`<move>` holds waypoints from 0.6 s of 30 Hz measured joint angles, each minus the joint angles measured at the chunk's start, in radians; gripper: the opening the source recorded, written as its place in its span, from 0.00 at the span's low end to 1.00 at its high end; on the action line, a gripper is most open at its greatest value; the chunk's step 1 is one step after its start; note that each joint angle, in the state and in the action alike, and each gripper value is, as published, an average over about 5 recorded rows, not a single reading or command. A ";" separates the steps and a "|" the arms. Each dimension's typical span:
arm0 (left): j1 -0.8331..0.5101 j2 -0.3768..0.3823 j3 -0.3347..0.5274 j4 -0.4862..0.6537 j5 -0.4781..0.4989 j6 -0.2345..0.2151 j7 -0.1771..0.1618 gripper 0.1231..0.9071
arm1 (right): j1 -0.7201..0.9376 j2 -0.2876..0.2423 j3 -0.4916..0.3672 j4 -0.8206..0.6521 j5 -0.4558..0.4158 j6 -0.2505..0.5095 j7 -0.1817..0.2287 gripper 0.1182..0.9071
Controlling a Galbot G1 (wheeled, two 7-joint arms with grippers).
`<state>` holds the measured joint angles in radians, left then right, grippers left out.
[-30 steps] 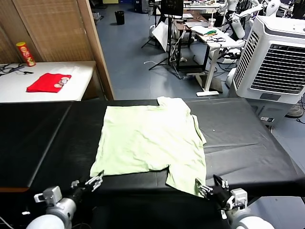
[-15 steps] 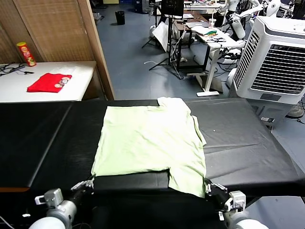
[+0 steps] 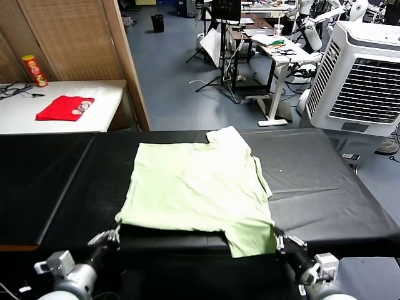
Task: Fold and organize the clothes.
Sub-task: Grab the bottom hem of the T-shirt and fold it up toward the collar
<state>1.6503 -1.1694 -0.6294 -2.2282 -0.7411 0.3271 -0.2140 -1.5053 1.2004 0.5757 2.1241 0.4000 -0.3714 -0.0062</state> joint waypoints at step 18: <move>-0.241 -0.063 0.113 0.227 0.248 -0.108 0.008 0.00 | 0.382 0.004 -0.205 -0.390 -0.081 0.126 0.006 0.00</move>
<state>1.4091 -1.2319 -0.5160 -2.0012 -0.4936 0.2195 -0.2058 -1.1230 1.2043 0.3711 1.7343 0.3190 -0.2458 -0.0005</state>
